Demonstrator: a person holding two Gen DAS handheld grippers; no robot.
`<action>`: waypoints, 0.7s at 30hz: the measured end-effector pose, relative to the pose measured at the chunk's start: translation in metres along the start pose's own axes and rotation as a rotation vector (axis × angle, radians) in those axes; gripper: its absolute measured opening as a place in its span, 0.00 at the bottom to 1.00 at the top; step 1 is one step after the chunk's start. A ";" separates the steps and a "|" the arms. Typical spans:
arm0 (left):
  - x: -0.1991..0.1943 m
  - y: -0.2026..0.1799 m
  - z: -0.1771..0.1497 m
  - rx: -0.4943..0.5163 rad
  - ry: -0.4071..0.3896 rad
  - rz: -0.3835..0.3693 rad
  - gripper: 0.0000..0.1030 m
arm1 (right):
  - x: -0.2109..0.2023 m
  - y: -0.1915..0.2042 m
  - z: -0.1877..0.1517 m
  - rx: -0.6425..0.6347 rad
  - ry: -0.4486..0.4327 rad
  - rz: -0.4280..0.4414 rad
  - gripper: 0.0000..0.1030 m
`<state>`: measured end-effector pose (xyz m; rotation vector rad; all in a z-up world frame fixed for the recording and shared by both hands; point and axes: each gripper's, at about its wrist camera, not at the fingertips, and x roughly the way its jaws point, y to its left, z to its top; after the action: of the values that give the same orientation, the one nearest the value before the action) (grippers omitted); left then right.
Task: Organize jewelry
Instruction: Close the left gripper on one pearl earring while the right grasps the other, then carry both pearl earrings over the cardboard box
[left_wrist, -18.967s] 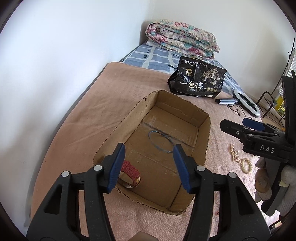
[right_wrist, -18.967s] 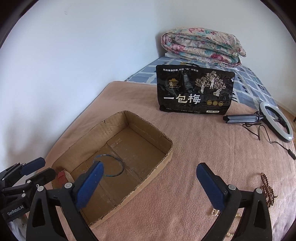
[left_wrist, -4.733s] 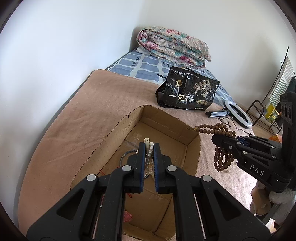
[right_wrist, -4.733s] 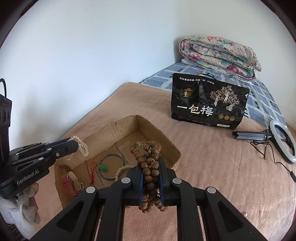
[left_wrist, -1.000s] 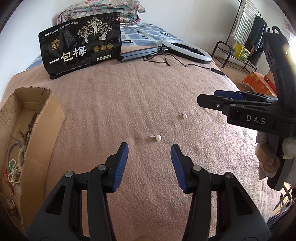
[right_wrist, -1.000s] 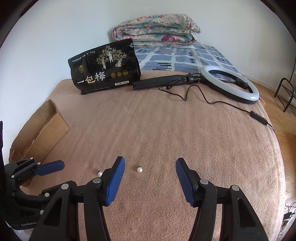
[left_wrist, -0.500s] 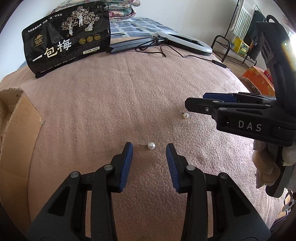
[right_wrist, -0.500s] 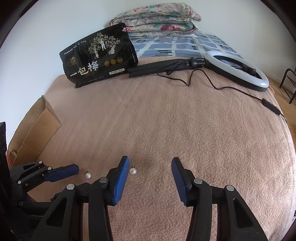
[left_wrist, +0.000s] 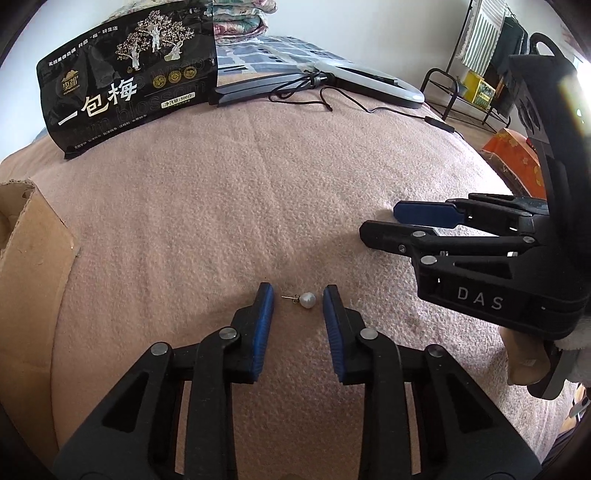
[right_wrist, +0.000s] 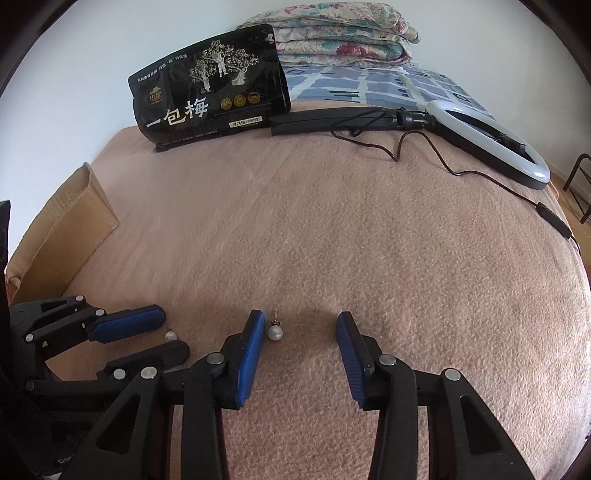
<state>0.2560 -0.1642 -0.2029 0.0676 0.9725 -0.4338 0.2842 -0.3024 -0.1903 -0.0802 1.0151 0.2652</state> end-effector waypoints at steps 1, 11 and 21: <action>0.000 0.000 0.000 0.002 -0.001 0.001 0.24 | 0.000 0.000 0.000 -0.001 0.000 0.001 0.38; 0.001 0.001 0.001 0.016 -0.005 0.008 0.17 | -0.004 0.002 -0.007 -0.019 -0.005 0.006 0.06; -0.006 0.007 0.000 -0.003 -0.012 0.012 0.17 | -0.014 0.004 -0.004 -0.013 -0.040 0.010 0.06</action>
<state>0.2559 -0.1559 -0.1993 0.0677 0.9602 -0.4217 0.2731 -0.3020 -0.1800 -0.0813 0.9742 0.2814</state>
